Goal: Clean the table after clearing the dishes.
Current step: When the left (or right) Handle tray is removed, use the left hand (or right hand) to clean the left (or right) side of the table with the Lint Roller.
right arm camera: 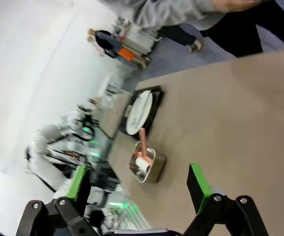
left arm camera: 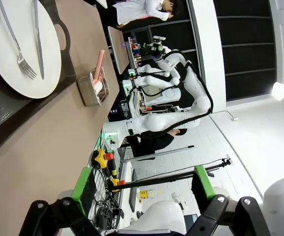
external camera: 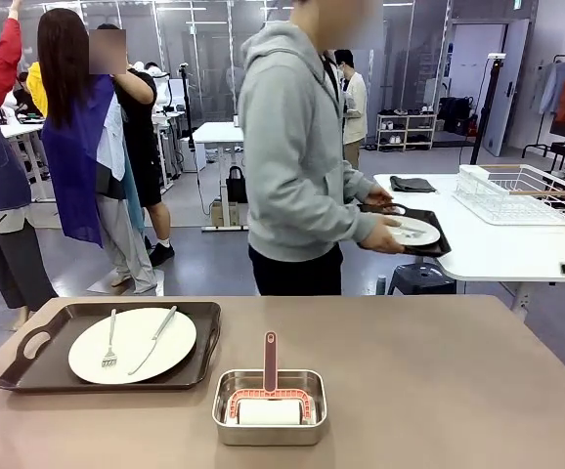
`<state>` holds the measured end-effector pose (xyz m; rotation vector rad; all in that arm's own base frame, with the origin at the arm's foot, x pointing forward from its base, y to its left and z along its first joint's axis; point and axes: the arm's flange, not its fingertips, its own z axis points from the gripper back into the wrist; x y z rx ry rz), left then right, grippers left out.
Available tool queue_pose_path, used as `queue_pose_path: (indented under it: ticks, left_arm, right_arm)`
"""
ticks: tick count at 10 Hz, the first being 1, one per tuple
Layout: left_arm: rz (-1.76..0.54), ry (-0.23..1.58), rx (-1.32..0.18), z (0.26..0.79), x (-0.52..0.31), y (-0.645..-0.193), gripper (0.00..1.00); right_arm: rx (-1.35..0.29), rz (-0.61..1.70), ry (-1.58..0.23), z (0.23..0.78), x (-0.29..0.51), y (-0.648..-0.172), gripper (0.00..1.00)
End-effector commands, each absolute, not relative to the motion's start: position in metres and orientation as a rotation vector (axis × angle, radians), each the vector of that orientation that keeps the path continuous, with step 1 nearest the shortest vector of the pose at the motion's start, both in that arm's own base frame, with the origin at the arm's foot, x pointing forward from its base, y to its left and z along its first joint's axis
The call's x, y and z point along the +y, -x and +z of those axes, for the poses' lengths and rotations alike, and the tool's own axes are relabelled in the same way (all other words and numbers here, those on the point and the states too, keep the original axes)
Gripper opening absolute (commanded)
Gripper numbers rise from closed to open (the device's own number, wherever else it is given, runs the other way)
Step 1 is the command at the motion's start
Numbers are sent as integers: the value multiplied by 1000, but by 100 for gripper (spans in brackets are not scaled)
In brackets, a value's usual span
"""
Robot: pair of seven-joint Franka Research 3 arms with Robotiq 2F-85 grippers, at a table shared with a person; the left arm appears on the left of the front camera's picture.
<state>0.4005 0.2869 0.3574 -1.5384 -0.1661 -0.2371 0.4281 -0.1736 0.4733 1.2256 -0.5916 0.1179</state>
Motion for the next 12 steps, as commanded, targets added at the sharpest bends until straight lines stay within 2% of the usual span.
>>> queue_pose_path:
  ticks: [1, 3, 7, 9, 11, 12]
  left_arm:
    - [-237, 1545, -177, 358, 290, -397, 100]
    - [-237, 1545, -177, 358, 290, -397, 100]
    - [-237, 1545, -177, 358, 290, -397, 100]
    - [-237, 1545, -177, 358, 290, -397, 100]
    - [-237, 1545, -177, 358, 290, -397, 100]
    - [-237, 1545, -177, 358, 290, -397, 100]
  right_arm:
    - [-531, 290, -1000, 525, -89, -460, 100]
    - [-437, 495, -875, 542, -1, -483, 100]
    - [-177, 833, -627, 512, 169, -491, 100]
    - [-115, 963, -548, 489, 223, -483, 100]
    - [-103, 1023, -500, 482, 238, -478, 100]
    - [-93, 989, -569, 479, 232, -472, 100]
